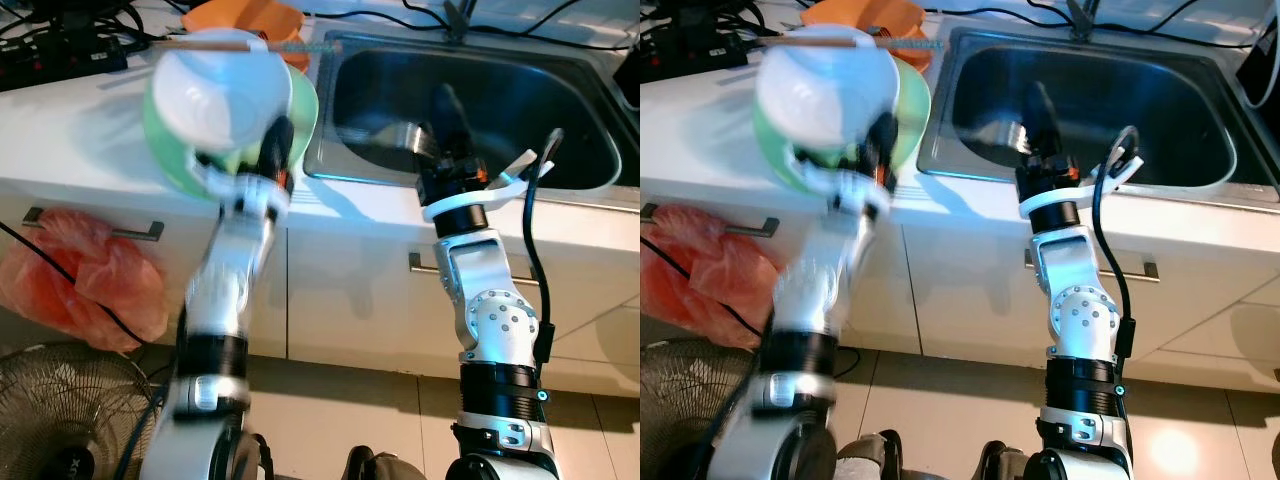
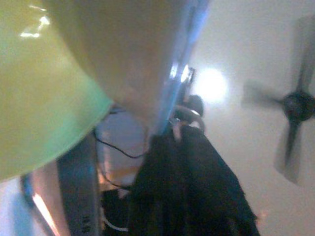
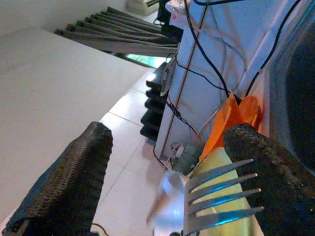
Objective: Kitchen organization
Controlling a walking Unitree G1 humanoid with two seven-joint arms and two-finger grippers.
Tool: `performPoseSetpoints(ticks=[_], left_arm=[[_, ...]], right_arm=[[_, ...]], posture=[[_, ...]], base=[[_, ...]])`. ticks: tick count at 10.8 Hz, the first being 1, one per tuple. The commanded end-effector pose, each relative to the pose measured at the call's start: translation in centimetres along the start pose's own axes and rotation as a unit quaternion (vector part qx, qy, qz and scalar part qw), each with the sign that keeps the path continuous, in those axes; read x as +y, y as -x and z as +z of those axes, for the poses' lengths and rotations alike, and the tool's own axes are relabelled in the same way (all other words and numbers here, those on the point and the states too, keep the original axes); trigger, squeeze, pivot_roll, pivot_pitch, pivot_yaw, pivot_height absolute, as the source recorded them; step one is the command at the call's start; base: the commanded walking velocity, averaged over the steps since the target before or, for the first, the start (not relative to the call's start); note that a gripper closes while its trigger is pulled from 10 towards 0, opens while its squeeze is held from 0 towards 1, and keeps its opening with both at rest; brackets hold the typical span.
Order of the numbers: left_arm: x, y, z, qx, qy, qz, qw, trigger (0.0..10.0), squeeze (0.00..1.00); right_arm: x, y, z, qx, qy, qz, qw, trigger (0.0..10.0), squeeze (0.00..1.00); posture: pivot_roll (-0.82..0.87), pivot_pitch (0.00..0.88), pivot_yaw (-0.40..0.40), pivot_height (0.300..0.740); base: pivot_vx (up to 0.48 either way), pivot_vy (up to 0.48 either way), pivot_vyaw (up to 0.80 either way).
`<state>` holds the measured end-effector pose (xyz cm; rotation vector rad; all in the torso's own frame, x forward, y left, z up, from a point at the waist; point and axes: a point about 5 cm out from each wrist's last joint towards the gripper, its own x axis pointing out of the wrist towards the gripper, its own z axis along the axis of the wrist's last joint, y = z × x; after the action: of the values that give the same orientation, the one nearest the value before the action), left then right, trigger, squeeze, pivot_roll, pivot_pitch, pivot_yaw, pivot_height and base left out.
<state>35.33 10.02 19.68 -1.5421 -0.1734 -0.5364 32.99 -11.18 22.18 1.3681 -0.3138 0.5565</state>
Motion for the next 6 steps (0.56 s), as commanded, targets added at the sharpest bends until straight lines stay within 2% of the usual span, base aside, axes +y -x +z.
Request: performPoseSetpoints(ticks=[1, 6], left_arm=[[-5.25, -3.51, -9.54, 0.059, 0.134, -0.042, 0.988, 10.0, 0.0], [-5.25, -3.51, -9.54, 0.059, 0.134, -0.042, 0.988, 10.0, 0.0]], right_arm=[[1.63, -0.91, -1.34, -0.015, -0.043, 0.036, 0.998, 10.0, 0.0], [1.63, -0.91, -1.34, -0.015, -0.043, 0.036, 0.998, 10.0, 0.0]], posture=[[0.1, 0.165, -0.037, 0.74], [0.1, 0.165, -0.037, 0.74]], base=[[0.0, 0.0, 0.0], [0.0, 0.0, 0.0]])
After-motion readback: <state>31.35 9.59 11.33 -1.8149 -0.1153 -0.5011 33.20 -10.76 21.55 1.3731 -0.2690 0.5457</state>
